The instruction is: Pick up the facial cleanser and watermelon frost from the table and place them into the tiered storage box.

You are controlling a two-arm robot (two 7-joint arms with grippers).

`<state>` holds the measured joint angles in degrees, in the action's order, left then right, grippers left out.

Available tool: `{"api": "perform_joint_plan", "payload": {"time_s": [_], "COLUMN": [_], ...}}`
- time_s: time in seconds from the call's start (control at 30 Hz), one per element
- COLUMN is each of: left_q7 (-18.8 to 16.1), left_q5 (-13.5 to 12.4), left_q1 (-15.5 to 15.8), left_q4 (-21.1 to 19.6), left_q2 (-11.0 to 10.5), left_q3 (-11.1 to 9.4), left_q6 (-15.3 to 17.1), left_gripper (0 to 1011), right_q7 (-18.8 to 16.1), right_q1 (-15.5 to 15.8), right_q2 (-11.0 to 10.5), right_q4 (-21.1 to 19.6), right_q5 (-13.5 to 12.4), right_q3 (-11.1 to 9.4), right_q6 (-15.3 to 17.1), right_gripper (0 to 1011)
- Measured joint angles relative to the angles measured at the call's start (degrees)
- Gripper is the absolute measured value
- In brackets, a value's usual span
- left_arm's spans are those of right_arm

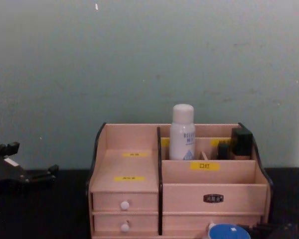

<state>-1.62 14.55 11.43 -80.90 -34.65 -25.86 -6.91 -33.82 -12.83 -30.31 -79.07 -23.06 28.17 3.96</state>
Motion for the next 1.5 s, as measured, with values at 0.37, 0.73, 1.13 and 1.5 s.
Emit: {"api": "perform_joint_plan", "payload": {"time_s": [0.37,0.73,1.13,1.5], "left_q7": [0.0,0.0,0.0,0.0], "left_q5": [0.0,0.0,0.0,0.0], "left_q1": [0.0,0.0,0.0,0.0], "left_q4": [0.0,0.0,0.0,0.0], "left_q2": [0.0,0.0,0.0,0.0], "left_q3": [0.0,0.0,0.0,0.0], "left_q6": [0.0,0.0,0.0,0.0], "left_gripper": [1001,1001,1001,1001], "right_q7": [0.0,0.0,-0.6,-2.4], "right_q1": [0.0,0.0,0.0,-0.4], "right_q2": [0.0,-0.1,-0.1,-0.8], "right_q4": [0.0,0.1,0.1,-1.6], "right_q5": [0.0,0.6,0.7,-0.2], "right_q3": [0.0,0.1,-0.2,-0.3], "right_q6": [0.0,-1.1,-2.9,-3.4], "right_gripper": [724,724,724,724]}}
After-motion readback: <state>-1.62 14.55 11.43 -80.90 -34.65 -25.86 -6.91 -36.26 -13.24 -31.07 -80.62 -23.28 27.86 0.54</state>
